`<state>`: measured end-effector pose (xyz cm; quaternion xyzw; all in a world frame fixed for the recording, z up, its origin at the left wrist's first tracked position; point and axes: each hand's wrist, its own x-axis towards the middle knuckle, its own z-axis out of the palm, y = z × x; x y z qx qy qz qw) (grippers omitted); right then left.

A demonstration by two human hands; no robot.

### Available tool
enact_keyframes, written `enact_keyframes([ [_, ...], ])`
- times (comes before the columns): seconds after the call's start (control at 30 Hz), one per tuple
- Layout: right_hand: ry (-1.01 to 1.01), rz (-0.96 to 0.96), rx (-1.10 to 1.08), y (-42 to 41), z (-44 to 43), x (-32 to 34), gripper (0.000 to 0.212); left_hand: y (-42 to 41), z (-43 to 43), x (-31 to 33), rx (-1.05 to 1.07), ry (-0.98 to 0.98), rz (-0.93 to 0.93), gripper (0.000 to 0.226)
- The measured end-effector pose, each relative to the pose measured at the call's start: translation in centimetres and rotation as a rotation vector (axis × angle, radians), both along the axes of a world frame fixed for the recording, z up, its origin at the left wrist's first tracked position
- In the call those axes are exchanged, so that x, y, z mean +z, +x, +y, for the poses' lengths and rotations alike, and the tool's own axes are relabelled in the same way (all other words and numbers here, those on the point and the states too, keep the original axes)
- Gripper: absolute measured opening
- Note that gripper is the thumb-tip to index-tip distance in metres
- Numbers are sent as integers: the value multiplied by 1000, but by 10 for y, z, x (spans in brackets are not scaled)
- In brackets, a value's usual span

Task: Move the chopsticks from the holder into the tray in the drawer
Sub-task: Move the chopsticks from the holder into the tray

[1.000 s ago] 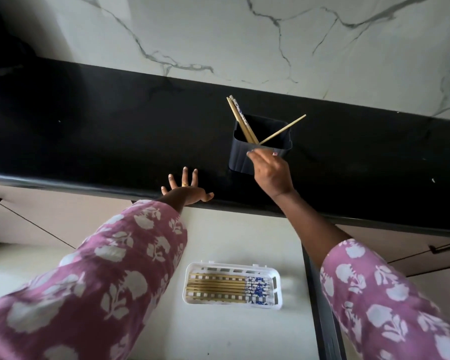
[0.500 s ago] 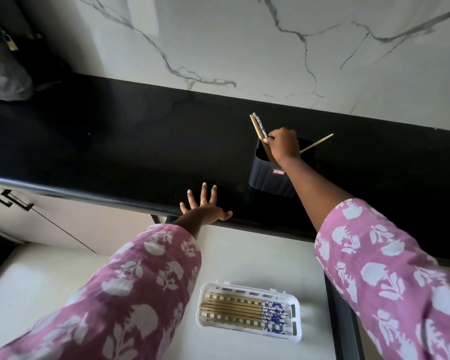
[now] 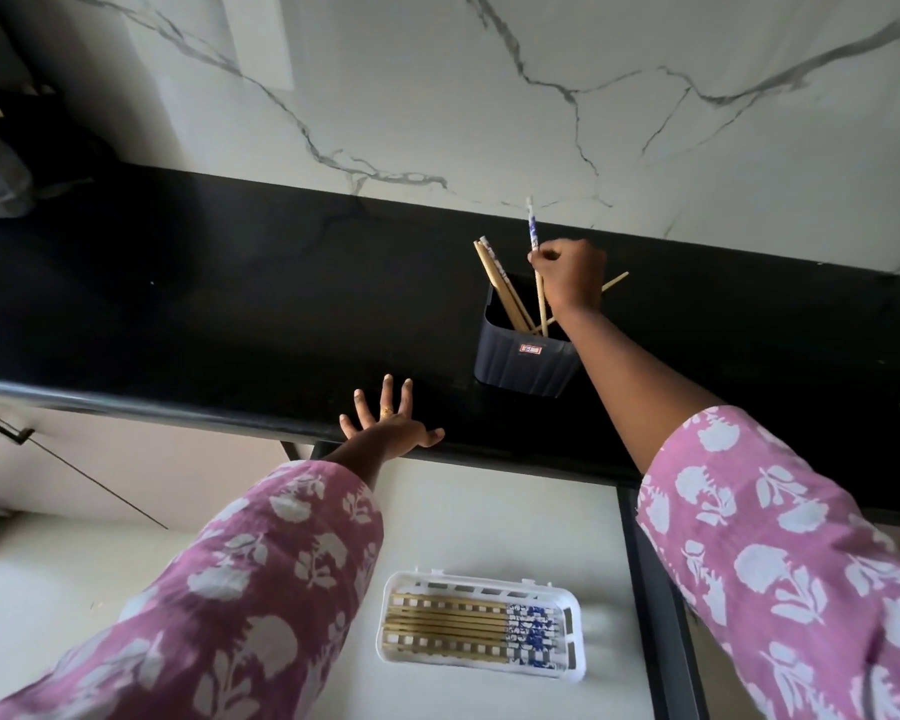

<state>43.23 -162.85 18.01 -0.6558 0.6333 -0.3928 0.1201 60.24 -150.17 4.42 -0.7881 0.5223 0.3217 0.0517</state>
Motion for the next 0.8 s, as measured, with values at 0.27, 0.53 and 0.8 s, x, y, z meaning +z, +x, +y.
enact_keyframes([
  [0.27, -153, -537, -195, -38, 27, 45, 22, -1, 0, -7, 41, -48, 28, 87],
  [0.53, -162, -1236, -359, -60, 71, 42, 21, -3, -2, -9, 133, -158, 107, 94],
  [0.8, 155, -1814, -494, -62, 125, 3, 20, -45, 6, 21, -65, -611, 303, 77],
])
